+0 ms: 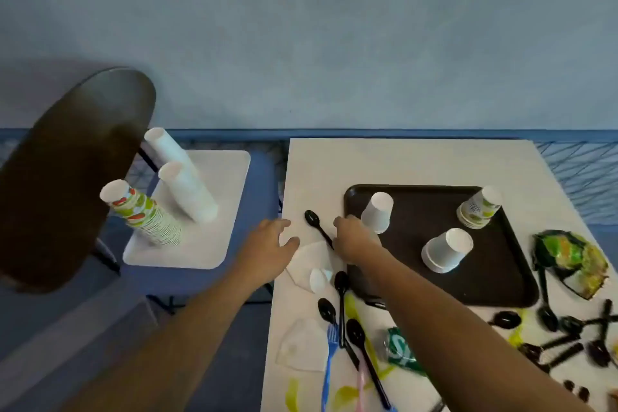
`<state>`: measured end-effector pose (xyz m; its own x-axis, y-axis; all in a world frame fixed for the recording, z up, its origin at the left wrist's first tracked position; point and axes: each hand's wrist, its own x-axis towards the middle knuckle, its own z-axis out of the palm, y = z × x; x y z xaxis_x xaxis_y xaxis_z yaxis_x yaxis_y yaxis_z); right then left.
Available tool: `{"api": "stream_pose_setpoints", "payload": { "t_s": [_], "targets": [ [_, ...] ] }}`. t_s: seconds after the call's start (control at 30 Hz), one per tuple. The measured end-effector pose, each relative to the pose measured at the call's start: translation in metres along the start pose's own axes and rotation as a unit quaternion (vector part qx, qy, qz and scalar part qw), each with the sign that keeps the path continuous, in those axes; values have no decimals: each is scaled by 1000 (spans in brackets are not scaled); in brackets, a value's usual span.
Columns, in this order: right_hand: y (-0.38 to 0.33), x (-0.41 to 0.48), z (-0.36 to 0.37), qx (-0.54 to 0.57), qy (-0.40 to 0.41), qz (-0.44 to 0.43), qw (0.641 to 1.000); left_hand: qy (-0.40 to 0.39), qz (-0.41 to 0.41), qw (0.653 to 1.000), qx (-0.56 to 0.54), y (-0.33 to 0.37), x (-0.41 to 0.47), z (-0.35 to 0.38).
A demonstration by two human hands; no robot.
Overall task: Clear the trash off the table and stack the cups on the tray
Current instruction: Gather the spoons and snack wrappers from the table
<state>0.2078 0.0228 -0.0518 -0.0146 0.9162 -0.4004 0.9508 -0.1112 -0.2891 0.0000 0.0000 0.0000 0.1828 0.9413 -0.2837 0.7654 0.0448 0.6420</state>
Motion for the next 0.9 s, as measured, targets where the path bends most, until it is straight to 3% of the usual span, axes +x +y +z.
{"api": "stream_pose_setpoints", "payload": {
  "t_s": [0.17,0.5,0.73,0.9],
  "targets": [
    [0,16,21,-88,-8,33,996,-26,-40,998,-41,-23,9,25],
    [-12,31,39,-114,-12,61,991,-57,-57,996,-42,-46,20,42],
    [-11,27,30,53,21,122,991,-50,-75,991,-102,-42,24,45],
    [-16,-5,32,164,76,106,978,-50,-76,987,-131,-27,22,49]
  ]
}}
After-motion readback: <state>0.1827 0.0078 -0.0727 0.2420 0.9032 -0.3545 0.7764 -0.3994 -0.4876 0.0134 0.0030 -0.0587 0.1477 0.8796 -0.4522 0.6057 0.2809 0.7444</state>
